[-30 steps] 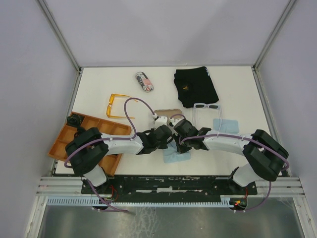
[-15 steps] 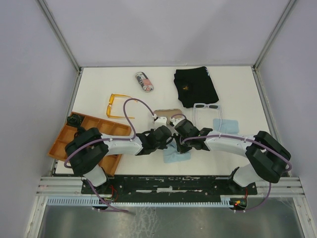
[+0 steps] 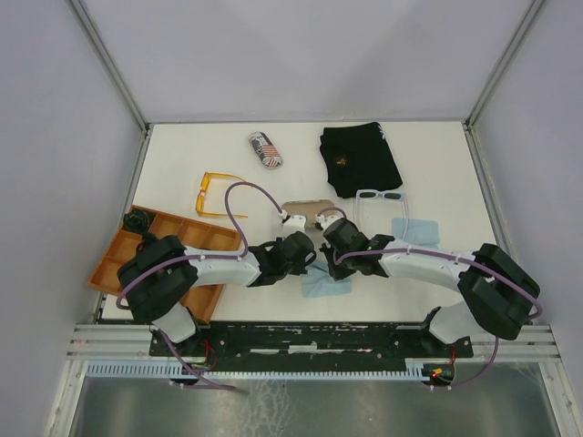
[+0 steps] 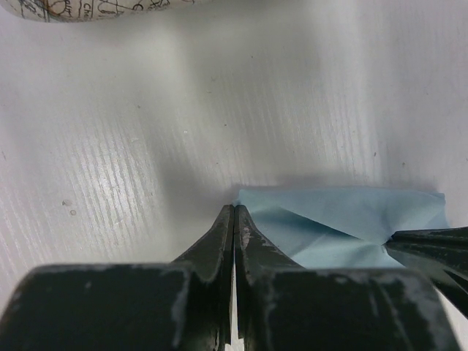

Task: Organize the sunglasses
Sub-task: Fold the glasses cleaning cloth at the center of the board.

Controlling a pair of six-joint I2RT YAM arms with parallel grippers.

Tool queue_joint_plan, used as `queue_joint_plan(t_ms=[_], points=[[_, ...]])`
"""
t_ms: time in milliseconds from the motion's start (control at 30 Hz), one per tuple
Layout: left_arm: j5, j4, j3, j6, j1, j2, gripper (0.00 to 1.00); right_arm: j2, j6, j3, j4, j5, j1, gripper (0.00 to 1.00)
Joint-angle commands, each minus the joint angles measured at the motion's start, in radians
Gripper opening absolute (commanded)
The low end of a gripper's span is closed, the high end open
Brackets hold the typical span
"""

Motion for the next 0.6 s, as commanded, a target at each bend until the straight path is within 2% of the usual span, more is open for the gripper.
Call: queue_joint_plan(t_ms=[0,200,567], points=[[0.015,-0.039,-0.026,0.013,-0.011,-0.003,0.03,-0.045,-0.008,0.012,-0.015,0.038,-0.008,0.0],[0.017,-0.034,-0.028,0.012,-0.012,0.001,0.03,-0.058,-0.009,0.012,-0.022,0.038,-0.01,0.03],[0.052,0.004,-0.044,0.069,-0.012,-0.033,0.03,-0.069,-0.016,0.021,-0.021,0.062,-0.017,0.0]])
